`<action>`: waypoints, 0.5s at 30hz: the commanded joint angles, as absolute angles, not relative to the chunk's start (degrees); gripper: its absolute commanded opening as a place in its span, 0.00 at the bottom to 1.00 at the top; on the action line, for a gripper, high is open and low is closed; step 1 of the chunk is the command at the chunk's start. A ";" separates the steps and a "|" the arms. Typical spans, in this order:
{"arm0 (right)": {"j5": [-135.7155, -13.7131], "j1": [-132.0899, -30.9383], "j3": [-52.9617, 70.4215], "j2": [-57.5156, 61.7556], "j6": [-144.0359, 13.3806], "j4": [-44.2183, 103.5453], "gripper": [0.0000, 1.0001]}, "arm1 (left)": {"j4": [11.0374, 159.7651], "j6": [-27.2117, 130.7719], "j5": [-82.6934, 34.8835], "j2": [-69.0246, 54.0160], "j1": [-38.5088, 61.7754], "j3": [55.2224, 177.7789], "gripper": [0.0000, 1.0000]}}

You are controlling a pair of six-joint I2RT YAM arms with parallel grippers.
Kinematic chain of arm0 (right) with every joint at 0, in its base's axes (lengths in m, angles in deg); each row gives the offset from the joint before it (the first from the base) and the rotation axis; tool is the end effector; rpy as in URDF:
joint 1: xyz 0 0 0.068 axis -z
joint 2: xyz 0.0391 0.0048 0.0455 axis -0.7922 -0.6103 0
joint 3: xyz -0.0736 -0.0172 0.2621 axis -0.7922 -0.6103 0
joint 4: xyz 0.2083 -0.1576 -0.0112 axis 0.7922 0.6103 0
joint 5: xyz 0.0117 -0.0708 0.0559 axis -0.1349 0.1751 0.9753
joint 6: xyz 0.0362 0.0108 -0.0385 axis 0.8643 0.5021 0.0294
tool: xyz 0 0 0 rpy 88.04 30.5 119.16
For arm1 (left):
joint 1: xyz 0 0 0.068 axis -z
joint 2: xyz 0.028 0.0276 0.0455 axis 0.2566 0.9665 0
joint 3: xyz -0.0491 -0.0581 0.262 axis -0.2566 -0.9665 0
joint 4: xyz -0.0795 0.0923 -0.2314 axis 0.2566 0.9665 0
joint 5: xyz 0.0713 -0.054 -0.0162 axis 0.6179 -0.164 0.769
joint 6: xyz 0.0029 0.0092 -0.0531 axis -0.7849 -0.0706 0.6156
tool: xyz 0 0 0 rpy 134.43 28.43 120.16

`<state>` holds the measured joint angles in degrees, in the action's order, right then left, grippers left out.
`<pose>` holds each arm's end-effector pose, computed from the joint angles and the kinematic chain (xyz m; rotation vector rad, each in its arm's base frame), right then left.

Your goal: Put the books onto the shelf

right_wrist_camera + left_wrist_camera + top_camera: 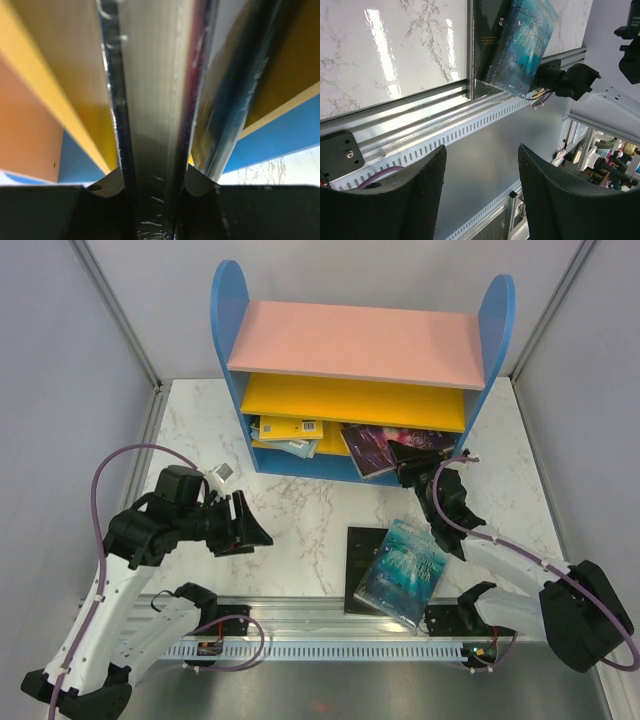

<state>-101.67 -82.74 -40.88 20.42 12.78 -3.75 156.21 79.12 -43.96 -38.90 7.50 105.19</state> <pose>0.2120 0.1105 0.2422 1.0619 1.4449 1.2351 0.0974 -0.0583 0.3425 -0.1514 2.6315 -1.0327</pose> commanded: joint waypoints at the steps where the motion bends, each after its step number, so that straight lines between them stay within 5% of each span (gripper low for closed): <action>1: -104.76 -81.66 -37.81 18.43 17.15 -19.00 0.00 | 156.76 77.20 -42.80 -38.88 7.63 106.82 0.63; 12: -105.13 -79.90 -38.08 8.94 25.06 -23.67 0.00 | 157.55 76.76 -41.48 -38.53 7.63 107.09 0.63; 15: -101.10 -79.28 -37.64 6.74 26.64 -23.93 0.26 | 157.03 76.94 -41.40 -38.35 7.72 106.74 0.63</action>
